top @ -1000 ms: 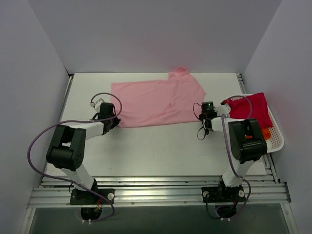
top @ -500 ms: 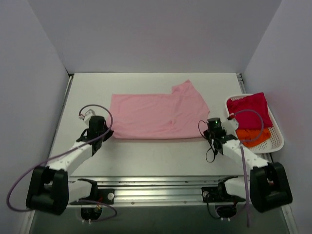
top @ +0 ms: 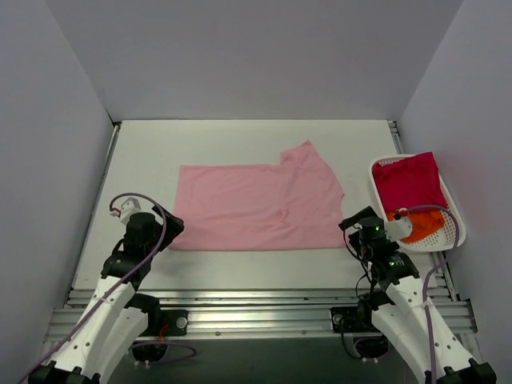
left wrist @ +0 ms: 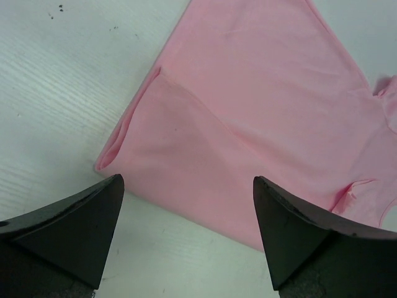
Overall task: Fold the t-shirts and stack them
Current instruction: Fold the tshirt
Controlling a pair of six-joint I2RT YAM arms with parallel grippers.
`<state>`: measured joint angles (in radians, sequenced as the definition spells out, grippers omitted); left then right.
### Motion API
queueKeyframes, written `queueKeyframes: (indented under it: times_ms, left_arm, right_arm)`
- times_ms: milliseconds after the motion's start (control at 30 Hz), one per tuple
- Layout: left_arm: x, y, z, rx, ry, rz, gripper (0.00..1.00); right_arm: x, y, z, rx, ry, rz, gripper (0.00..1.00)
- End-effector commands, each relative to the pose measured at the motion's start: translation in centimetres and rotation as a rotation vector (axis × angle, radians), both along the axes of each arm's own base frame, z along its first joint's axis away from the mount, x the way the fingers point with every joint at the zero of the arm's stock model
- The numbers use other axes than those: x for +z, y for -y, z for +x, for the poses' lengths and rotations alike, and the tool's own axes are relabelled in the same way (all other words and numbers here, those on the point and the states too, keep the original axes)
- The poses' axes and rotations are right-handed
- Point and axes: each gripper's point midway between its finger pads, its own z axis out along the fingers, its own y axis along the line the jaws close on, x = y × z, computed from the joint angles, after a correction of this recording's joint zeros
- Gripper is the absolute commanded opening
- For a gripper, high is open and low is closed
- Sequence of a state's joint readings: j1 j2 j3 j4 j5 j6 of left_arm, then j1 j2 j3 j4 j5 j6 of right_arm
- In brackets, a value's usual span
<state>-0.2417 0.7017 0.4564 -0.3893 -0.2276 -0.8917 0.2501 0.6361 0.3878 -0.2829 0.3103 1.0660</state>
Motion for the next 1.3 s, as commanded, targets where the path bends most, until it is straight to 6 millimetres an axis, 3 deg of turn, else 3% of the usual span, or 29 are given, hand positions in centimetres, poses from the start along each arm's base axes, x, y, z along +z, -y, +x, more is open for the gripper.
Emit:
queueKeyframes:
  times_ms: [0, 33, 67, 133, 167, 200, 267, 300, 333, 367, 400, 433, 467, 500, 533, 567, 600, 633, 667, 700, 733, 767, 833, 867, 1000, 1067, 1267]
  left_arm:
    - [2.6, 0.0, -1.1, -0.011, 0.014, -0.011, 0.94]
    - [3.6, 0.0, -1.0, -0.01, 0.043, -0.014, 0.94]
    - [4.4, -0.1, -0.6, -0.003, 0.069, -0.015, 0.94]
    - [5.8, 0.0, 0.7, -0.002, 0.11, -0.009, 0.94]
    - [7.3, 0.3, 2.1, -0.007, 0.178, -0.016, 0.94]
    - [7.9, 0.5, 3.1, -0.027, 0.205, 0.003, 0.94]
    - [8.8, 1.1, 6.3, -0.044, 0.241, 0.02, 0.94]
    - [8.8, 1.4, 7.5, -0.071, 0.239, 0.037, 0.94]
    - [6.8, 1.4, 9.3, -0.077, 0.173, 0.056, 0.94]
    - [8.9, 1.7, 11.4, -0.088, 0.226, 0.055, 0.94]
    - [8.7, 2.1, 12.7, -0.117, 0.212, 0.042, 0.94]
    - [6.6, 1.6, 14.4, -0.115, 0.155, 0.045, 0.94]
    - [8.5, 1.8, 16.4, -0.122, 0.219, 0.038, 0.94]
    - [6.8, 1.9, 17.5, -0.139, 0.185, 0.025, 0.94]
    - [7.1, 1.2, 18.6, -0.125, 0.204, 0.023, 0.94]
    - [7.6, 1.0, 19.5, -0.123, 0.22, 0.023, 0.94]
    - [6.4, 0.9, 20.3, -0.126, 0.198, 0.021, 0.94]
    - [6.5, 0.6, 21.0, -0.12, 0.21, 0.023, 0.94]
    - [6.7, 0.5, 21.6, -0.124, 0.219, 0.031, 0.94]
    - [5.6, 0.4, 22.2, -0.125, 0.201, 0.035, 0.94]
    - [5.4, 0.3, 22.6, -0.127, 0.204, 0.041, 0.94]
    - [5.2, 0.1, 23.0, -0.128, 0.204, 0.051, 0.94]
    - [4.3, -0.1, 23.8, -0.131, 0.198, 0.062, 0.94]
    - [3.9, -0.3, 24.1, -0.131, 0.191, 0.069, 0.94]
    - [1.5, -0.6, 25.2, -0.143, 0.154, 0.054, 0.95]
    - [1.4, -0.5, 25.6, -0.154, 0.156, 0.044, 0.96]
    - [0.6, -0.4, 26.1, -0.159, 0.153, 0.03, 0.97]
  right_arm:
    - [0.8, 0.5, -1.1, 0.001, -0.035, -0.029, 1.0]
    - [1.7, 0.9, -0.6, -0.013, -0.015, -0.049, 1.0]
    - [3.9, 0.7, 0.7, -0.017, 0.054, -0.042, 1.0]
    - [5.4, 0.3, 2.6, 0.012, 0.081, -0.075, 1.0]
    - [8.4, -0.4, 5.0, 0.031, 0.189, -0.06, 1.0]
    - [8.2, -1.1, 6.6, 0.054, 0.174, -0.067, 1.0]
    - [10.2, -2.5, 10.3, 0.111, 0.249, -0.074, 1.0]
    - [9.9, -3.3, 13.0, 0.124, 0.209, -0.089, 0.99]
    - [9.8, -3.6, 14.7, 0.136, 0.189, -0.108, 0.99]
    - [10.2, -4.4, 16.7, 0.162, 0.201, -0.106, 0.98]
    - [9.7, -5.3, 20.0, 0.177, 0.178, -0.112, 0.97]
    - [9.4, -5.3, 21.6, 0.18, 0.166, -0.126, 0.97]
    - [7.0, -5.8, 23.6, 0.201, 0.124, -0.134, 0.96]
    - [9.3, -6.3, 26.1, 0.206, 0.187, -0.138, 0.96]
    - [9.1, -6.3, 27.7, 0.212, 0.185, -0.15, 0.96]
    - [5.9, -6.5, 29.2, 0.241, 0.119, -0.184, 0.96]
    - [8.2, -7.0, 31.8, 0.246, 0.173, -0.191, 0.96]
    - [7.6, -6.6, 32.9, 0.252, 0.153, -0.205, 0.96]
    - [4.2, -6.5, 34.2, 0.27, 0.092, -0.227, 0.96]
    - [3.8, -6.4, 35.3, 0.276, 0.091, -0.229, 0.96]
    - [4.6, -6.4, 36.9, 0.274, 0.115, -0.227, 0.96]
    - [1.8, -5.8, 37.8, 0.274, 0.075, -0.223, 0.95]
    - [1.9, -5.8, 39.8, 0.282, 0.105, -0.2, 0.95]
    - [-0.3, -5.4, 40.3, 0.283, 0.078, -0.194, 0.95]
    - [-1.6, -5.4, 42.4, 0.289, 0.083, -0.193, 0.94]
    - [-2.1, -5.5, 43.2, 0.296, 0.082, -0.197, 0.94]
    - [-3.3, -7.4, 43.0, 0.322, 0.084, -0.134, 0.91]
